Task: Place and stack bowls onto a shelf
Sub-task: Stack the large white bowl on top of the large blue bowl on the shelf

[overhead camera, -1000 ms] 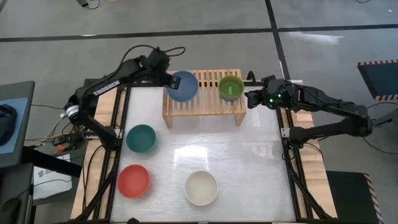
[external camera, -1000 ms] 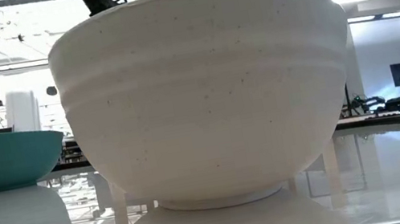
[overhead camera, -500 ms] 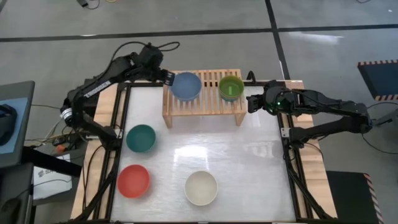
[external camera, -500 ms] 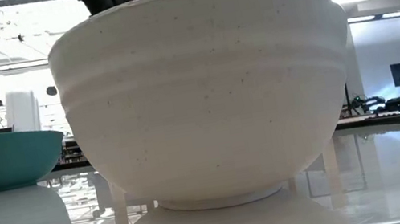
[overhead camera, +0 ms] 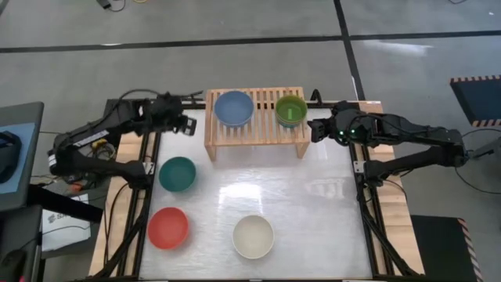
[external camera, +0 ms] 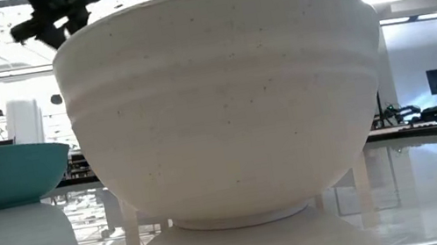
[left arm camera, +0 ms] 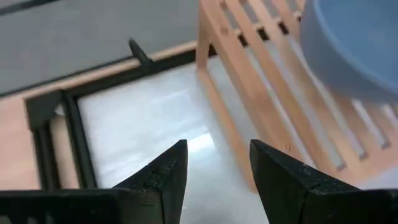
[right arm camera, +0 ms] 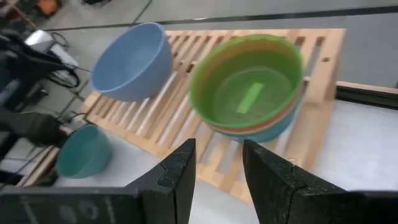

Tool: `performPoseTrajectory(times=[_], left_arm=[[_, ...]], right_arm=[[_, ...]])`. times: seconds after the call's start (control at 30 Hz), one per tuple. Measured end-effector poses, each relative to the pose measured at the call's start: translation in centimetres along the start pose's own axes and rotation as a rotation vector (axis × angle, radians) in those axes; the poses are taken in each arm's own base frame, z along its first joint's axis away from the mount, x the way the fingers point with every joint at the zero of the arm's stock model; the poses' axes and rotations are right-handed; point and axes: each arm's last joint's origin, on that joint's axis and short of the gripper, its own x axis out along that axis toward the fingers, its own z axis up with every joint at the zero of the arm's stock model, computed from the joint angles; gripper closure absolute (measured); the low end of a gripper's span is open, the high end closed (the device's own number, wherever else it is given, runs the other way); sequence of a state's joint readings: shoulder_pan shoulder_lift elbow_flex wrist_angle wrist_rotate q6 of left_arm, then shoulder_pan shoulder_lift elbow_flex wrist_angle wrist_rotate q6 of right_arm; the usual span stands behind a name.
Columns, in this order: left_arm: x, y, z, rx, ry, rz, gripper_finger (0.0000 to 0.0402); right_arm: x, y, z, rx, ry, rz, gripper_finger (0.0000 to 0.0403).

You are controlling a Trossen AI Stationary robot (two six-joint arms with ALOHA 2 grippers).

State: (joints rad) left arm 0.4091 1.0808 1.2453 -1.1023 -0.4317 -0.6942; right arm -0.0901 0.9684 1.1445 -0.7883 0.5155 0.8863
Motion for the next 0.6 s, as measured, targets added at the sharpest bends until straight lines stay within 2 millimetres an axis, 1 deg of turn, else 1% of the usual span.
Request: performPoseTrajectory(times=[0.13, 0.23, 0.33, 0.47, 0.6], left_arm=[[1.0, 0.2, -2.8, 0.04, 0.063, -0.006, 0.0244], [1.8, 0.0, -4.6, 0.074, 0.131, -0.026, 0.0244], [2.7, -0.2, -6.2, 0.104, 0.2, -0.038, 0.0244], [3.2, -0.5, -8.1, 0.111, 0.287, -0.053, 0.0244], [2.5, -1.0, -9.4, 0.142, 0.315, -0.069, 0.0244]], right_arm=[[0.2, 0.4, 0.0, 0.011, 0.008, 0.036, 0.0246], [0.6, 0.7, -0.2, 0.011, 0.034, 0.051, 0.0246], [1.2, 1.4, -0.9, -0.014, 0.086, 0.067, 0.0246], [1.5, 3.0, -3.1, -0.049, 0.181, 0.104, 0.0247], [1.1, 5.1, -6.3, -0.124, 0.282, 0.158, 0.0255]])
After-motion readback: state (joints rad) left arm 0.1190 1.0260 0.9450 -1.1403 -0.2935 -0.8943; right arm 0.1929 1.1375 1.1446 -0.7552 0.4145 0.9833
